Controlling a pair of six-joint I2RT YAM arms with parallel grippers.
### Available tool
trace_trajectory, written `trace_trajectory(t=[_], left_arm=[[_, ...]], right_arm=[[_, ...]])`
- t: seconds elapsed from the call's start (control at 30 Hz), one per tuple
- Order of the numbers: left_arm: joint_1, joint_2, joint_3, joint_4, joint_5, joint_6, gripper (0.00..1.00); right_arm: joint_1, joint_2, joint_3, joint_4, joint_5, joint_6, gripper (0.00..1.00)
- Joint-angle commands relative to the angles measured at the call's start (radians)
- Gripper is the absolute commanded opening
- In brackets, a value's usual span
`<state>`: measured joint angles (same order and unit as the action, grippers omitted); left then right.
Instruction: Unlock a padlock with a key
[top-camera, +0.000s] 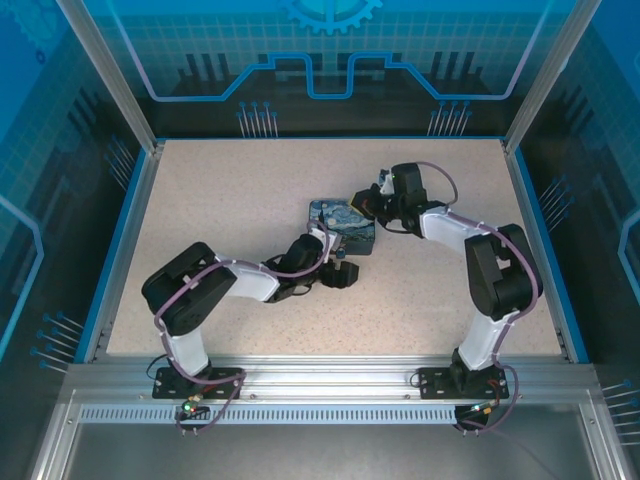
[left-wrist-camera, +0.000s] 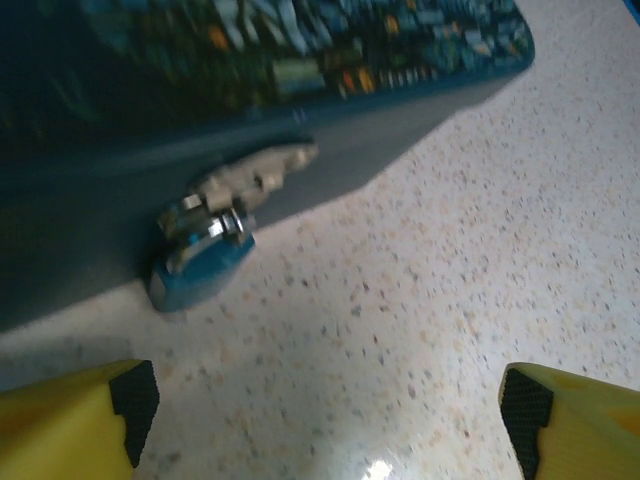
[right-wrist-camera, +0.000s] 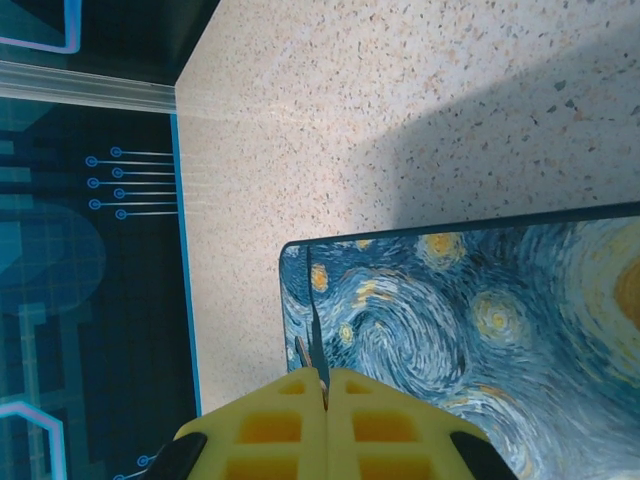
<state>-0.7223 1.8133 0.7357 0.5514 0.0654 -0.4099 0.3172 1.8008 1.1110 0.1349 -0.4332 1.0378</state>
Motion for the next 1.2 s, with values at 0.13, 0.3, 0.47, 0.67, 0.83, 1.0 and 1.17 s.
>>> trace_trajectory(t=[0.13,0.3,0.47,0.67,0.83,1.0,1.17], left_arm=[[0.033,0.07,0.053,0.053,-0.041,0.091,0.88],[0.031,0.117,0.1,0.043,-0.039,0.119,0.86],[0.032,0.127,0.145,0.038,0.001,0.128,0.85],[0.041,0.086,0.175,0.054,0.11,0.047,0.86],[0.058,0.112,0.183,0.076,0.138,-0.023,0.86],[0.06,0.155,0.188,0.08,0.118,-0.046,0.86],[0.059,0.182,0.202,0.063,0.068,-0.028,0.85]], right_arm=[[0.013,0.044,0.021,0.009,-0.003,-0.001,0.0],[0.011,0.055,0.021,0.01,-0.002,0.004,0.0],[0.011,0.061,0.015,0.015,0.004,0.008,0.0],[0.011,0.058,0.001,0.023,0.01,0.01,0.0],[0.011,0.054,-0.011,0.029,0.014,0.013,0.0],[0.012,0.053,-0.017,0.032,0.014,0.013,0.0],[0.011,0.05,-0.025,0.042,0.014,0.021,0.0]])
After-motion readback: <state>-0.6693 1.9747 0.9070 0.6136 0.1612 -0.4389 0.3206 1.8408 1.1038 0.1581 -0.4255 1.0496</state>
